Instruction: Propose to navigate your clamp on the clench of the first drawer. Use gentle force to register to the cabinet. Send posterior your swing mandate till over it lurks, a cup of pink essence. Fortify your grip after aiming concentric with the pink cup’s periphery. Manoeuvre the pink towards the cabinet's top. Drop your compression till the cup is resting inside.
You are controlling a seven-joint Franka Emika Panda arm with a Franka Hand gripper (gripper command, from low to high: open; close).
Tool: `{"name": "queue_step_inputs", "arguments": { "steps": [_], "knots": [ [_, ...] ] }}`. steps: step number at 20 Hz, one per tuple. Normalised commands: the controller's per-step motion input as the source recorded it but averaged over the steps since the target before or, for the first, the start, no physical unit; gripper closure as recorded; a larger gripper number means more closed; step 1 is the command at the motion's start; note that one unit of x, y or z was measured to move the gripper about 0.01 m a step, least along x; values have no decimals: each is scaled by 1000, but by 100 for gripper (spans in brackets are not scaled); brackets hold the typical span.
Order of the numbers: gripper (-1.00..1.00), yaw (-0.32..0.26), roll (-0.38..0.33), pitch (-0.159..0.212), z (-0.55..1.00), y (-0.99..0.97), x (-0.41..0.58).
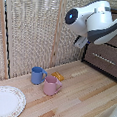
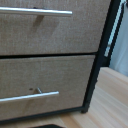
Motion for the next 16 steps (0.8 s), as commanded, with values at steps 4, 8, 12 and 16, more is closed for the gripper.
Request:
{"name": "queue_step_inputs", "arguments": {
  "steps": [4,8,12,16],
  "knots": [
    [-100,0,-375,6,-49,-154,145],
    [-100,17,-326,-23,39,-491,-3],
    [-100,58,-119,-30,379,-749,-99],
    [-100,51,10,-1,490,-914,-16]
  ]
}}
